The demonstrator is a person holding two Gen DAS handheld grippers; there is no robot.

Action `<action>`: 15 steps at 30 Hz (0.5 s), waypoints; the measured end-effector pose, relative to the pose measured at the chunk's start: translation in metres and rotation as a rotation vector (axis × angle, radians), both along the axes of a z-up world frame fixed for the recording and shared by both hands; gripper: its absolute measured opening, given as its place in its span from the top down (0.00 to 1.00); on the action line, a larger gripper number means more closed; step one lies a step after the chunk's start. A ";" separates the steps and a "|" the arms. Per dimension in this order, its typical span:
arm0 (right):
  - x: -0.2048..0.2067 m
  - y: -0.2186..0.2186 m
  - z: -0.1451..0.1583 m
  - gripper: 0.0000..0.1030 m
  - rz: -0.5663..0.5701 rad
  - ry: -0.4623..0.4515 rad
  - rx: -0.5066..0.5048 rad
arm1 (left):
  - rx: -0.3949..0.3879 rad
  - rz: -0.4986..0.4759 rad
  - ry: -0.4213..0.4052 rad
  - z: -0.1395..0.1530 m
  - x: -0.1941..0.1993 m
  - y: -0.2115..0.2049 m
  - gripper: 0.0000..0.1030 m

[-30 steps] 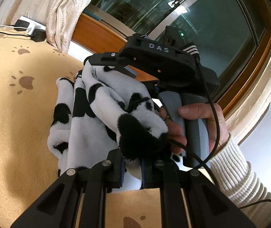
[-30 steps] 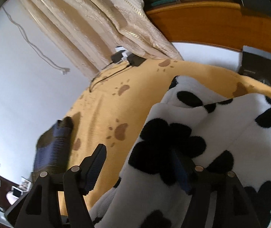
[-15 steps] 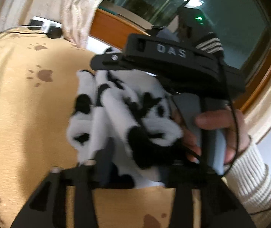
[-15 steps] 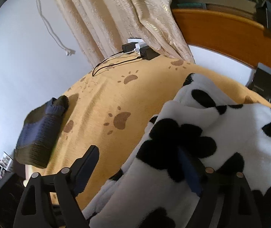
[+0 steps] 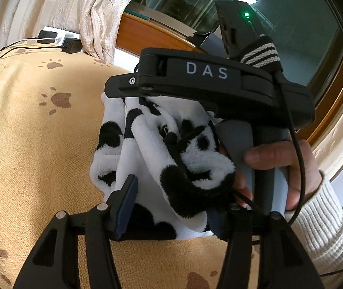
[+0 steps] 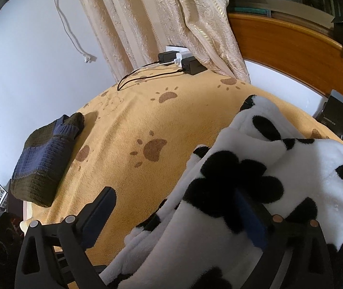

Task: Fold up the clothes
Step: 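Hold the lifted fleece with both grippers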

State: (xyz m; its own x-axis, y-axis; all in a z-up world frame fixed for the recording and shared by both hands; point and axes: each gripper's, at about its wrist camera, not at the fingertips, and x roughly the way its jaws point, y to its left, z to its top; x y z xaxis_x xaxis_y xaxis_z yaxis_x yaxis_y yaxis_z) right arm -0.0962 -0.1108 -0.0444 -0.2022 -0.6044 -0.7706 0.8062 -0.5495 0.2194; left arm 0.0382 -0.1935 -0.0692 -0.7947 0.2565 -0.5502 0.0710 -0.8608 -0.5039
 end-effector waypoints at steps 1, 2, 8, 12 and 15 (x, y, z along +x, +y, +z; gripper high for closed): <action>0.000 0.000 0.000 0.04 0.000 0.001 0.000 | -0.001 0.000 -0.001 0.000 0.001 0.001 0.43; 0.000 0.000 0.000 0.04 0.000 0.002 0.001 | -0.002 -0.001 -0.001 0.001 0.002 0.002 0.42; 0.001 0.000 -0.001 0.03 0.001 0.005 0.002 | -0.011 -0.003 -0.003 0.001 0.003 0.005 0.42; 0.001 -0.001 -0.001 0.03 0.001 0.008 0.005 | -0.016 -0.004 -0.006 0.001 0.002 0.004 0.42; 0.001 -0.002 -0.001 0.02 0.003 0.012 0.008 | -0.018 -0.005 -0.007 0.002 0.002 0.005 0.42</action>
